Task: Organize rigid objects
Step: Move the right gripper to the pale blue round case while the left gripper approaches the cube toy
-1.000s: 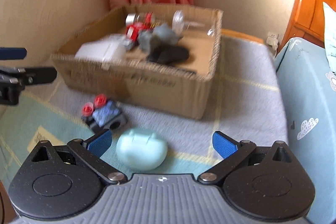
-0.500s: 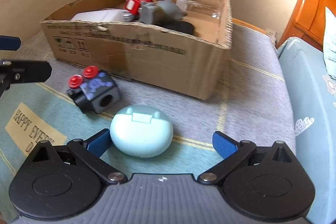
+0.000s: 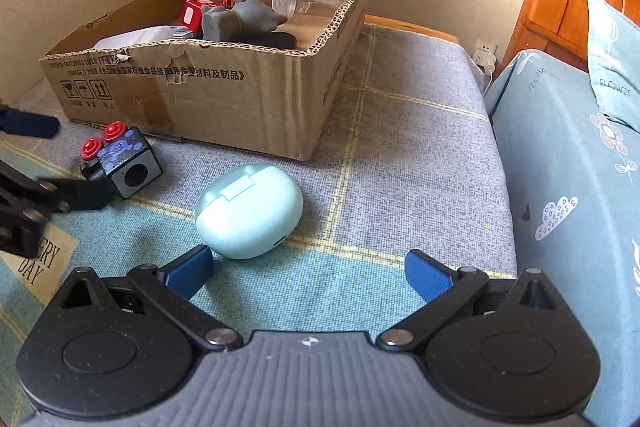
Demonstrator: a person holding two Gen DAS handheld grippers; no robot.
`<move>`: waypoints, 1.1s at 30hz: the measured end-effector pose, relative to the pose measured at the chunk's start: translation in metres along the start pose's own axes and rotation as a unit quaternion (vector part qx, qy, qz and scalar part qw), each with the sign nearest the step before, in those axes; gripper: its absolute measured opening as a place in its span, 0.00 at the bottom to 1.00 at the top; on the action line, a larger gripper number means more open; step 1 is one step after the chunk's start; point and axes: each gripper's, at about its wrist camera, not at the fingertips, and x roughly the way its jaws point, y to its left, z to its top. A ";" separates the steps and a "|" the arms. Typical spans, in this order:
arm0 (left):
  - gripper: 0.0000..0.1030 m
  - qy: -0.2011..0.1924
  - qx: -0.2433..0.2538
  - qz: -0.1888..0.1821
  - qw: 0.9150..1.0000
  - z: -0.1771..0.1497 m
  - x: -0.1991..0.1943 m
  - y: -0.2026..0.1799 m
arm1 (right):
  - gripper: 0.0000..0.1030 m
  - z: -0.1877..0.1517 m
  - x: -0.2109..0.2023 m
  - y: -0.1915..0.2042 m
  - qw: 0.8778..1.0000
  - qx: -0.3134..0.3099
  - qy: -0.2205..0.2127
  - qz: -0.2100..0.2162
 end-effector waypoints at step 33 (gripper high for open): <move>1.00 0.016 -0.124 0.073 0.989 -0.014 0.011 0.049 | 1.00 0.026 0.015 0.018 0.999 0.020 -0.017 0.022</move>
